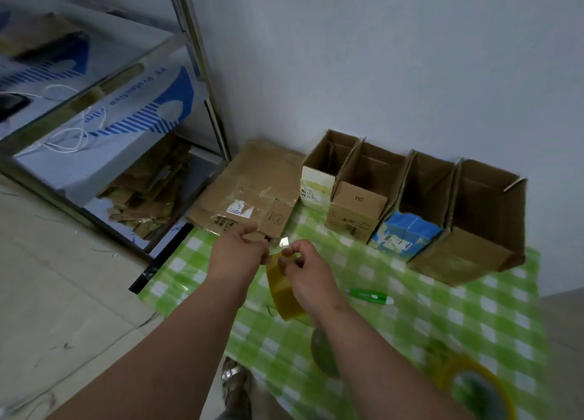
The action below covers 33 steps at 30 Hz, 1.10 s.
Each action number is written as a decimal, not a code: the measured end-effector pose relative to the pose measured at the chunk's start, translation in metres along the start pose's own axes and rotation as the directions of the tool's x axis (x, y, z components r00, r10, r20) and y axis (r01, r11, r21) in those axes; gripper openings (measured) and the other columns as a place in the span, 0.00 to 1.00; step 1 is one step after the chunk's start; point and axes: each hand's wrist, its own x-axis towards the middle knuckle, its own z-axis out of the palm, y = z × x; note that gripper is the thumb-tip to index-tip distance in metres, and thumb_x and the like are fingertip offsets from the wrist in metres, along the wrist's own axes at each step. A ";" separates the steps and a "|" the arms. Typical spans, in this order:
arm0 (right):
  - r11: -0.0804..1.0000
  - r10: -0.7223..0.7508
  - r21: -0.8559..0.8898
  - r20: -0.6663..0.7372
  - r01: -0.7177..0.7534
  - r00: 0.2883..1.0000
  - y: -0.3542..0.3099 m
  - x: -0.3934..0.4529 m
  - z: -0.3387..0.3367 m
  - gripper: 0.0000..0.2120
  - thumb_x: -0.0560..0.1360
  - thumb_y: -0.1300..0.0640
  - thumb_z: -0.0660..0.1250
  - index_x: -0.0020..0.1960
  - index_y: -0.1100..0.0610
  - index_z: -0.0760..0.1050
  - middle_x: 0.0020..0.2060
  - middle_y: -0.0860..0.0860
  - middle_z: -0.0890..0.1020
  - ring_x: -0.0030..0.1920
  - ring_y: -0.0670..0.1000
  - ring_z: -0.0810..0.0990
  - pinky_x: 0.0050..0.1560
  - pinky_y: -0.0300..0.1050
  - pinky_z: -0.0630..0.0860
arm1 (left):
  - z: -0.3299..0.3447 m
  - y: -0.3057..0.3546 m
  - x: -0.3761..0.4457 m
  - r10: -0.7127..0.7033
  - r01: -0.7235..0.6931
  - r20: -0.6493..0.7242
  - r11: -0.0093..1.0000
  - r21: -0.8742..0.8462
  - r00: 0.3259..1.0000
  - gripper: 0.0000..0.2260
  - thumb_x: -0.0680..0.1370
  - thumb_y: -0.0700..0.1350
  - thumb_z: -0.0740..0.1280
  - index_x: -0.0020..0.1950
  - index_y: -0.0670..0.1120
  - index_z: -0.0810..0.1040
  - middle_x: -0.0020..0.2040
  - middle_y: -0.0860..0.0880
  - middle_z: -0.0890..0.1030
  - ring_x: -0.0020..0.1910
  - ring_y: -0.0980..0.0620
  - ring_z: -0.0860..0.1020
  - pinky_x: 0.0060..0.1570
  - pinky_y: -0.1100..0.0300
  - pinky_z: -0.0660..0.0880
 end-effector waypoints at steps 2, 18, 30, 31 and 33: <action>1.000 -0.010 0.016 -0.039 0.011 0.999 -0.001 0.005 0.002 0.04 0.81 0.56 0.63 0.47 0.52 0.73 0.33 0.45 0.73 0.31 0.44 0.69 0.28 0.32 0.63 | 0.000 0.004 0.011 -0.030 0.030 0.016 1.000 0.007 0.999 0.17 0.70 0.34 0.70 0.57 0.43 0.76 0.46 0.42 0.82 0.41 0.49 0.77 0.38 0.59 0.70; 0.999 -0.007 -0.043 -0.268 -0.005 0.963 0.013 0.034 0.015 0.13 0.80 0.59 0.64 0.42 0.42 0.69 0.40 0.49 0.74 0.35 0.43 0.70 0.35 0.38 0.65 | 0.014 0.006 0.054 0.117 -0.296 0.427 0.875 0.382 0.897 0.07 0.73 0.40 0.73 0.42 0.51 0.78 0.39 0.51 0.77 0.39 0.53 0.75 0.40 0.60 0.71; 0.919 -0.082 -0.393 -0.106 0.034 0.991 0.026 0.019 0.024 0.26 0.79 0.53 0.64 0.75 0.49 0.59 0.66 0.52 0.74 0.65 0.54 0.75 0.63 0.50 0.73 | -0.004 -0.040 0.047 -0.068 -0.007 0.329 0.975 0.222 0.942 0.06 0.74 0.36 0.72 0.38 0.45 0.81 0.35 0.51 0.81 0.38 0.54 0.77 0.37 0.60 0.71; 0.868 -0.128 -0.490 -0.057 0.084 0.990 0.029 0.020 0.028 0.26 0.79 0.53 0.64 0.74 0.50 0.60 0.67 0.52 0.74 0.65 0.55 0.74 0.64 0.52 0.71 | -0.008 -0.049 0.046 -0.095 0.033 0.296 0.977 0.210 0.950 0.05 0.74 0.36 0.72 0.39 0.44 0.81 0.36 0.50 0.82 0.38 0.53 0.78 0.37 0.60 0.71; 0.754 -0.172 -0.632 0.076 0.181 0.982 0.037 0.021 0.038 0.24 0.78 0.54 0.64 0.72 0.51 0.62 0.66 0.54 0.72 0.65 0.58 0.71 0.64 0.54 0.69 | -0.014 -0.066 0.045 -0.129 0.074 0.220 0.967 0.243 0.967 0.04 0.75 0.36 0.71 0.41 0.43 0.82 0.39 0.47 0.82 0.39 0.51 0.78 0.37 0.60 0.72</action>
